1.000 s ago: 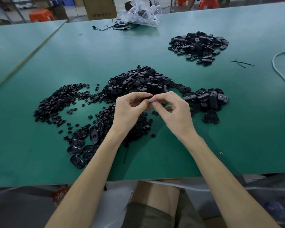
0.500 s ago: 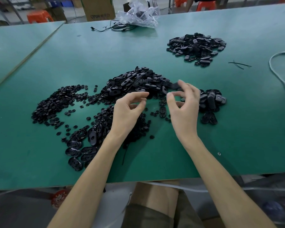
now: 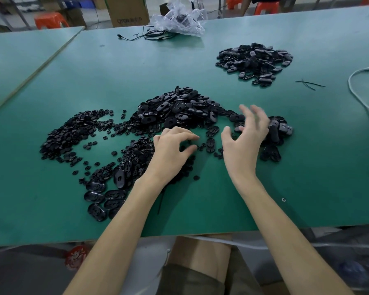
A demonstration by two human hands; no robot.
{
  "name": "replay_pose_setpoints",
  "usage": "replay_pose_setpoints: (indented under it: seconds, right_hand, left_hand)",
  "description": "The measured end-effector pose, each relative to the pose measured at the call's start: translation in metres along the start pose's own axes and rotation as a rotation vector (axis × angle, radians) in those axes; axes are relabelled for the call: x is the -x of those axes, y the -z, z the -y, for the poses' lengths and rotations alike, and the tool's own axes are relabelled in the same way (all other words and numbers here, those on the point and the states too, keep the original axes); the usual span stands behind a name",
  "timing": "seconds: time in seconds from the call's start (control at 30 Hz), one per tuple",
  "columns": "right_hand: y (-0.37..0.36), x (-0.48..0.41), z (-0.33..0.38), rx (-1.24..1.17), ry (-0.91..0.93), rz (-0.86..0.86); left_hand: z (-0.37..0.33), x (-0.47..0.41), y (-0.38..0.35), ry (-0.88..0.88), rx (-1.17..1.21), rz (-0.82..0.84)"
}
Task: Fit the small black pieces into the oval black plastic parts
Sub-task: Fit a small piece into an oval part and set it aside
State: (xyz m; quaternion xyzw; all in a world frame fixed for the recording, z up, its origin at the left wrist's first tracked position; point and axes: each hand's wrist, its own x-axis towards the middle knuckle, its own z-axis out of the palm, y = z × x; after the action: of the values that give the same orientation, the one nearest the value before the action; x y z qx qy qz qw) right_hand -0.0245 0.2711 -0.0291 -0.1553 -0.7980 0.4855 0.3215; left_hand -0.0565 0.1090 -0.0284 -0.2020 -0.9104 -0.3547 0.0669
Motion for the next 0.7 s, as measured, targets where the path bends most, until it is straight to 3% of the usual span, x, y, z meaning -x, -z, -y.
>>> replay_pose_setpoints:
  seconds: [0.17, 0.37, 0.7]
  right_hand:
    - [-0.006, 0.003, -0.008, 0.254, 0.056, 0.256]
    - [-0.008, 0.003, -0.011, 0.376, 0.025, 0.299]
    - [-0.008, 0.003, -0.011, 0.367, 0.017, 0.319]
  left_hand:
    - [0.000, -0.001, -0.002, 0.013, -0.061, 0.008]
    - [0.000, 0.000, -0.002, 0.038, -0.028, 0.002]
    - [0.003, -0.001, -0.005, -0.004, -0.061, 0.029]
